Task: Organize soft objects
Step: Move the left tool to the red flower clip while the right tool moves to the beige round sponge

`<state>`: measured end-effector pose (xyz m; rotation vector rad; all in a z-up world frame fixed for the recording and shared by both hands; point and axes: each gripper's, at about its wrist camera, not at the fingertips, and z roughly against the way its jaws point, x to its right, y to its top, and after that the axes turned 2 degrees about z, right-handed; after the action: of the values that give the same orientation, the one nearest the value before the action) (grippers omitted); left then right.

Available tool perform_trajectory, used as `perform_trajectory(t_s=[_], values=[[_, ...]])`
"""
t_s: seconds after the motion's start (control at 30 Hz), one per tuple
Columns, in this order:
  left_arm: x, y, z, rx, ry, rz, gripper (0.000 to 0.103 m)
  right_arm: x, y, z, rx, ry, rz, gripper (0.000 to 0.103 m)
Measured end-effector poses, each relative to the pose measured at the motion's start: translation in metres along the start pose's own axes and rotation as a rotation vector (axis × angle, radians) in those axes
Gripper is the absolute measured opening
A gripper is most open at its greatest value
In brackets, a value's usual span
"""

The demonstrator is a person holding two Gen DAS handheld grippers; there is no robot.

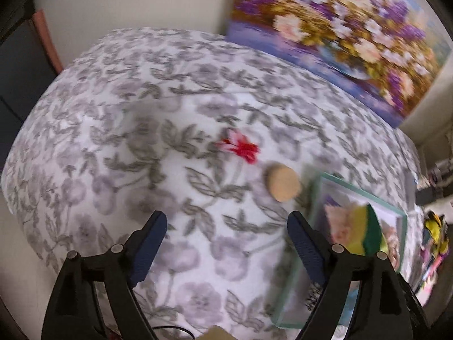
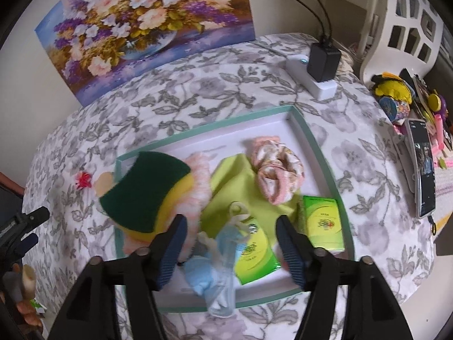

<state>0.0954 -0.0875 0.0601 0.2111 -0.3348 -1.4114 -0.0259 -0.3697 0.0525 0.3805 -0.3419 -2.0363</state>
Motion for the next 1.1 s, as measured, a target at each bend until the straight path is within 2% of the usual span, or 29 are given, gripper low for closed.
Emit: perform_trajectory(t_s=[0.07,0.1,0.2,0.3,0.6,0.8,1.1], values=[[-0.01,0.003,0.0,0.021,0.036,0.022,0.089,-0.007,0.001,0.004,0.018,0.012,0.005,0.088],[-0.014,0.004,-0.001,0.031,0.051,0.036,0.089,-0.013,0.001,0.008,0.034,0.02,0.016,0.102],[-0.028,0.008,0.002,0.068,0.09,0.081,0.089,-0.03,0.002,0.013,0.06,0.031,0.052,0.103],[-0.036,0.012,0.001,0.087,0.118,0.084,0.089,-0.048,0.001,0.012,0.06,0.021,0.097,0.103],[-0.06,0.024,-0.006,0.082,0.164,0.11,0.089,-0.098,-0.001,0.012,0.06,0.048,0.168,0.103],[-0.08,0.029,-0.008,0.077,0.168,0.142,0.089,-0.141,-0.002,0.009,0.045,0.103,0.194,0.103],[-0.109,0.036,-0.011,0.067,0.168,0.19,0.089,-0.193,-0.011,-0.008,0.011,0.108,0.278,0.103]])
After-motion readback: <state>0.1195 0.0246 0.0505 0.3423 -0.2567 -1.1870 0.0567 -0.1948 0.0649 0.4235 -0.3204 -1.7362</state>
